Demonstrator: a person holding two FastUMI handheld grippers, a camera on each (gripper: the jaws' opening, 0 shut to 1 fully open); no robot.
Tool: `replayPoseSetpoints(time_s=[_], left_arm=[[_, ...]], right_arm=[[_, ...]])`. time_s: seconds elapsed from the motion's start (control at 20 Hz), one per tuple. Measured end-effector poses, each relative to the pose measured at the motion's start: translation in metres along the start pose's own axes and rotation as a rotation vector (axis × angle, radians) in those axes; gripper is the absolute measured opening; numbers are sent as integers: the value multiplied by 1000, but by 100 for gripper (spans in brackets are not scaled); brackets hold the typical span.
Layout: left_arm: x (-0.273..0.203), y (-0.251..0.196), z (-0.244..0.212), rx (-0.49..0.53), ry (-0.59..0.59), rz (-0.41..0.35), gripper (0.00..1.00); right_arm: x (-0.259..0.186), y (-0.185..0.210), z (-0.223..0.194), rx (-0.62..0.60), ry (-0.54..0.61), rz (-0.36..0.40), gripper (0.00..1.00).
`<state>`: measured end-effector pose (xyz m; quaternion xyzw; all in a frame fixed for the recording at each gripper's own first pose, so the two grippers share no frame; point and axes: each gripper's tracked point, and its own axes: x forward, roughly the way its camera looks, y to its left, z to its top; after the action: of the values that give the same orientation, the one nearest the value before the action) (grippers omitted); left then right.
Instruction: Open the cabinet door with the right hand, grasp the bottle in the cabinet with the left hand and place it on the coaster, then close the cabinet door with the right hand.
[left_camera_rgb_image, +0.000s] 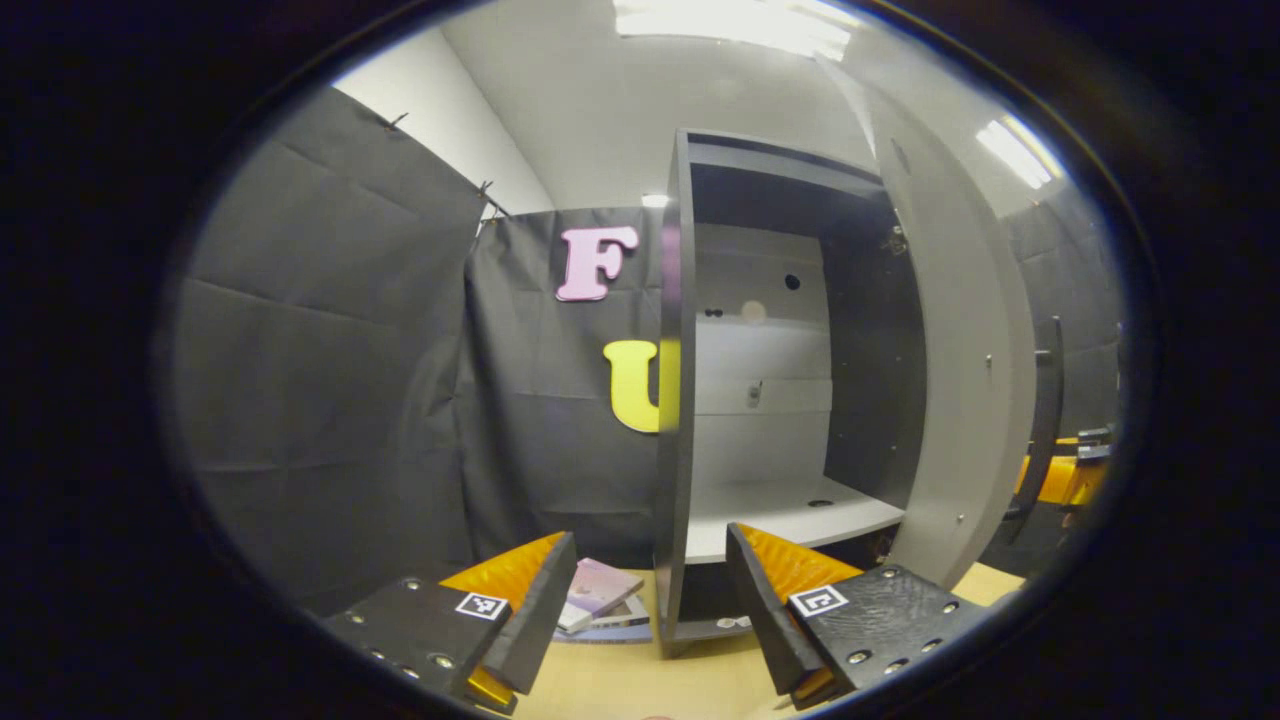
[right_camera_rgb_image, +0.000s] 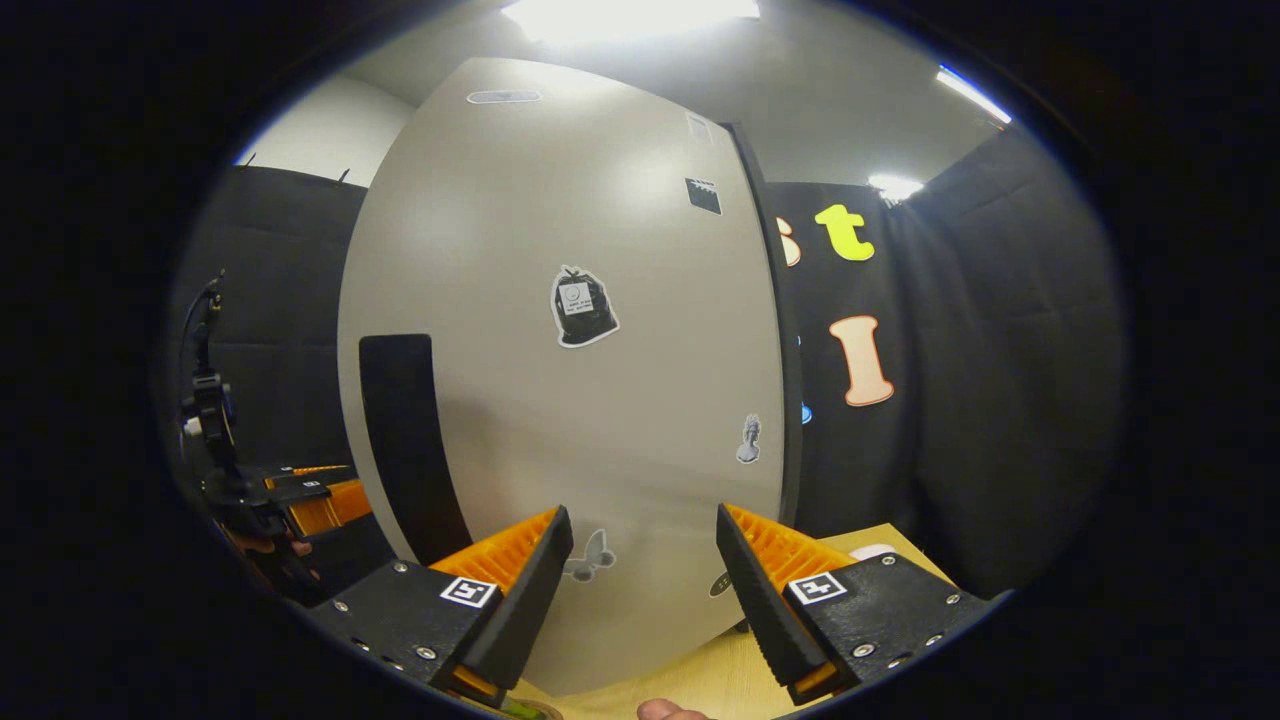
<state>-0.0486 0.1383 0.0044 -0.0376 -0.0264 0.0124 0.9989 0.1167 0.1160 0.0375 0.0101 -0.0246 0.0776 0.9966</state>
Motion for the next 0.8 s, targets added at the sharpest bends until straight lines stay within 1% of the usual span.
replayPoseSetpoints(time_s=[0.1,0.2,0.25,0.35,0.4,0.45,0.5,0.6,0.65,0.7,0.75,0.8], left_arm=[[-3,-4,9,0,-15,13,86],[-8,-13,14,10,-8,9,86],[-11,-19,20,18,-15,9,93],[-18,-29,38,65,-54,25,92],[-20,-31,44,99,-76,46,92],[-23,-36,51,117,-86,48,92],[-22,-49,48,119,-89,35,80],[-21,-71,49,106,-82,24,93],[-20,-81,50,97,-79,15,92],[-22,-86,51,94,-88,19,79],[-23,-92,55,97,-101,23,86],[-23,-103,58,102,-116,14,86]], right_arm=[[6,-3,4,-16,-16,12,90],[7,-18,8,-43,-33,-37,90],[9,-22,8,-48,-34,-44,90],[16,-17,4,-31,-28,-14,90],[16,-20,5,-25,-26,-12,90],[17,-21,4,-23,-22,-14,91],[18,-25,2,-23,-17,-21,90],[23,-32,0,-21,-9,-42,91],[26,-34,-2,-12,-5,-47,91],[26,-36,-3,-3,0,-57,92],[28,-40,-2,3,2,-68,92],[28,-44,-1,-4,4,-87,92]])
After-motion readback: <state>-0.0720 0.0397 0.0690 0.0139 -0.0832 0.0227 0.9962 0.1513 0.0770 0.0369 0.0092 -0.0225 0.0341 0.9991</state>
